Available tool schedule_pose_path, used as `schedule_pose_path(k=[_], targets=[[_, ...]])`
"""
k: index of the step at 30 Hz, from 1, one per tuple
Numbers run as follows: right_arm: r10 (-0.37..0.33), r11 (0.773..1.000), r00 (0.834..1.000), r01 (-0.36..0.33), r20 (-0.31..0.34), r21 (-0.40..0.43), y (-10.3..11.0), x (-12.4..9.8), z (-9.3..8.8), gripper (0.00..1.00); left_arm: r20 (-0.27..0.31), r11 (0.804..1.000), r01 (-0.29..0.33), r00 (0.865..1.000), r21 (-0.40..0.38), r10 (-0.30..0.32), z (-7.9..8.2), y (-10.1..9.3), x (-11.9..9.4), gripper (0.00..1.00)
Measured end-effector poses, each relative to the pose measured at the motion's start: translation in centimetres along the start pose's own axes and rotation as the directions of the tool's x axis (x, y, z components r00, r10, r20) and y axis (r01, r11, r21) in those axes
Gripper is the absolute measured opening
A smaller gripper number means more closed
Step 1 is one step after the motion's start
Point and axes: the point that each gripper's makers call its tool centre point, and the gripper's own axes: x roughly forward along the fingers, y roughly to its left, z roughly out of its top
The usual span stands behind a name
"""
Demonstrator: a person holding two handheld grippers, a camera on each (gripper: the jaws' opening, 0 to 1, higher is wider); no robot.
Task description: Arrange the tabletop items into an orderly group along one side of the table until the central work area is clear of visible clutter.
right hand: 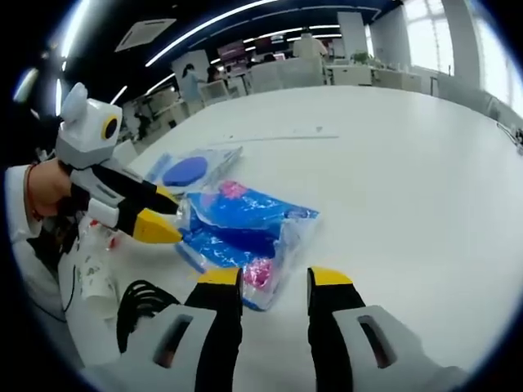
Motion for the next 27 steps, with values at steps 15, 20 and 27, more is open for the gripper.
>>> schedule_pose_path(k=[15,20,27], targets=[[-0.018,1.0,1.0,0.018,-0.011,0.019,-0.5,0.1,-0.4,0.03,-0.021,1.0,0.013,1.0,-0.011,-0.014,-0.6,-0.1,0.7,0.15],[-0.023,1.0,1.0,0.024,-0.01,0.02,-0.5,0.0,-0.4,0.01,-0.024,1.0,0.02,1.0,-0.015,-0.02,-0.7,-0.6,0.9,0.08],[-0.031,0.999,1.0,0.031,-0.005,0.025,-1.0,-0.8,-0.2,0.0,-0.021,0.999,0.038,0.999,-0.016,-0.038,-0.3,-1.4,0.8,0.03]])
